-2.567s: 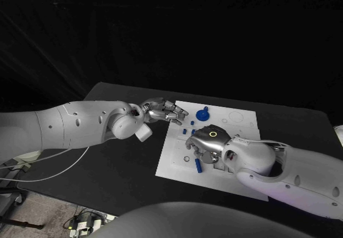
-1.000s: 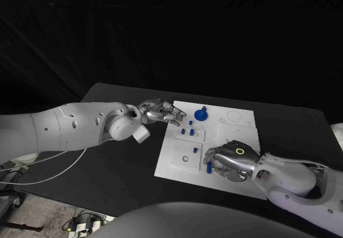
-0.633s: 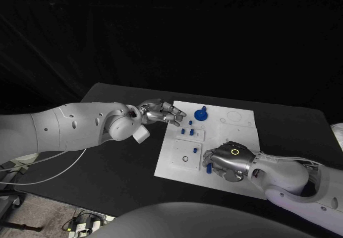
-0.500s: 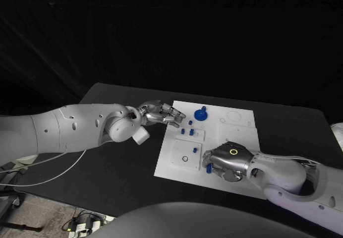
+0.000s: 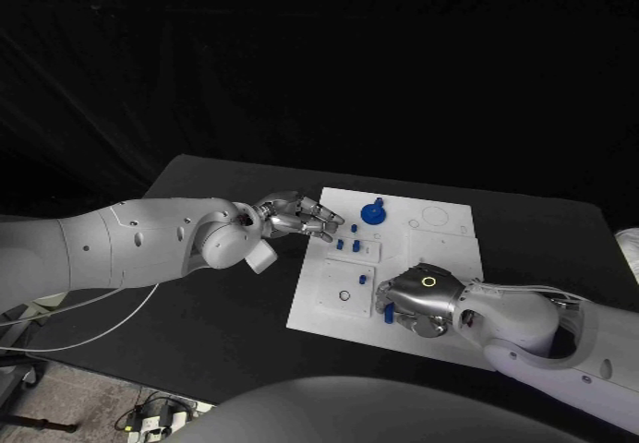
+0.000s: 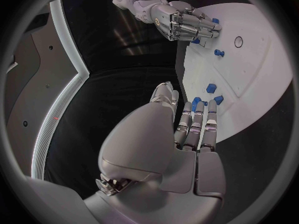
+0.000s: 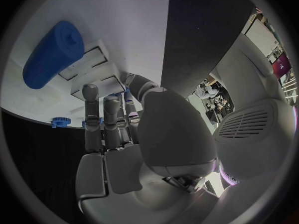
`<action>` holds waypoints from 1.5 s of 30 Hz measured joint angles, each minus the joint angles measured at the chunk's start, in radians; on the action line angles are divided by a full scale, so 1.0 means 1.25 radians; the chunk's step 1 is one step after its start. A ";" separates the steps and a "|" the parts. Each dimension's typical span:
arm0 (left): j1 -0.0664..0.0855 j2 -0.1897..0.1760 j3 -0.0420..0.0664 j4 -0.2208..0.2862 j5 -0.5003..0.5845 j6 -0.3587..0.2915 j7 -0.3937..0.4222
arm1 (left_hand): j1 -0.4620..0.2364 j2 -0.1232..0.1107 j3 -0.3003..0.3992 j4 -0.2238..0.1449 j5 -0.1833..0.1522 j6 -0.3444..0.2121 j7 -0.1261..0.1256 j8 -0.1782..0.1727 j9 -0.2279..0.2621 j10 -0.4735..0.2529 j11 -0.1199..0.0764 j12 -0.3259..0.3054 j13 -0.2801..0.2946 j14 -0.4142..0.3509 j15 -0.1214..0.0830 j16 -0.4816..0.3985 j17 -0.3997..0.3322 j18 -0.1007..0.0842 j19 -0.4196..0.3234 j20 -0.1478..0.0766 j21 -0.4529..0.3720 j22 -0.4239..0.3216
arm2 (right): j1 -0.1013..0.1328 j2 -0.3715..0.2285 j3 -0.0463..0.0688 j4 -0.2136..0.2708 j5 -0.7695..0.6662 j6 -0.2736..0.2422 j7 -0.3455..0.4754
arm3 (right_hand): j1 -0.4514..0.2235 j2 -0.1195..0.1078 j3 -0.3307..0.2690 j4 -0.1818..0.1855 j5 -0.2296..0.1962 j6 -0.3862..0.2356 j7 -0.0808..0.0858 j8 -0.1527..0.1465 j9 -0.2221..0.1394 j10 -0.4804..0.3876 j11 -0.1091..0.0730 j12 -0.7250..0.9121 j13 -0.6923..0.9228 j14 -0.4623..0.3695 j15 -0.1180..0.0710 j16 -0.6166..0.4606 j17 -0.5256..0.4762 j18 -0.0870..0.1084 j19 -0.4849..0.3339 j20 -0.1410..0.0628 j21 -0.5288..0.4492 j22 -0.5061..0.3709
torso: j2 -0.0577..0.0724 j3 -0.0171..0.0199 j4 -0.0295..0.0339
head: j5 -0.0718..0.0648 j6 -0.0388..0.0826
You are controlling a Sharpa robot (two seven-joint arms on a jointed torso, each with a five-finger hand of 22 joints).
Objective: Assemble the parts on the task board
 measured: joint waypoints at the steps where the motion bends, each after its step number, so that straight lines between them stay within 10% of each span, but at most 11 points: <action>1: 0.000 0.000 0.000 0.000 0.000 0.000 0.000 | 0.000 0.000 0.000 0.000 0.000 0.000 0.000 0.000 0.000 0.000 0.000 0.000 0.000 0.000 0.000 0.000 0.000 0.000 0.000 0.000 0.000 0.000 | 0.000 0.001 0.000 -0.001 0.000 0.000 0.000 | 0.000 0.000 0.000 0.000 0.003 0.000 0.000 0.000 0.001 0.003 0.003 0.000 0.000 0.000 0.000 0.000 0.000 0.001 0.000 0.000 0.000 0.000 | 0.000 0.0000 0.0000 | 0.000 0.000; 10: -0.001 0.000 0.000 0.000 0.000 0.000 0.001 | 0.000 0.000 0.000 0.000 0.000 0.000 0.000 0.000 0.000 0.000 0.000 0.000 0.000 0.000 0.000 0.000 0.000 0.000 0.000 0.000 0.000 0.000 | -0.003 0.011 0.000 -0.009 0.000 -0.015 0.000 | -0.013 0.009 0.017 -0.008 0.050 0.063 0.004 0.044 0.044 0.094 0.010 0.013 -0.017 0.048 0.009 0.036 0.049 0.012 0.048 -0.003 0.059 0.000 | 0.000 -0.0001 0.0001 | -0.001 0.000; 27: -0.001 -0.003 0.000 0.003 -0.001 -0.002 0.002 | 0.003 0.003 0.000 0.000 0.000 0.003 0.003 0.003 0.000 0.000 0.000 0.000 0.000 0.000 0.000 0.003 0.000 0.000 0.003 0.003 0.003 -0.001 | -0.011 -0.005 -0.005 -0.018 0.047 -0.193 0.043 | -0.060 0.024 0.013 0.020 -0.010 0.116 -0.005 0.087 0.098 0.213 0.007 0.013 -0.048 0.152 0.000 0.090 0.150 -0.001 0.157 -0.020 0.177 0.000 | 0.000 0.0000 0.0002 | 0.007 0.000; 45: -0.001 -0.004 0.000 0.002 -0.001 -0.003 0.004 | 0.003 0.003 0.000 0.000 0.000 0.003 0.003 0.003 0.000 0.000 0.000 0.003 0.000 0.000 0.000 0.003 0.000 0.000 0.005 0.001 0.003 -0.001 | -0.004 -0.007 -0.005 -0.007 0.568 -0.267 0.148 | -0.061 0.034 -0.008 0.045 0.052 0.077 0.003 0.070 0.115 0.224 0.027 -0.001 -0.070 0.171 0.018 0.102 0.156 -0.013 0.173 -0.013 0.185 0.000 | 0.000 -0.0001 0.0002 | 0.014 0.000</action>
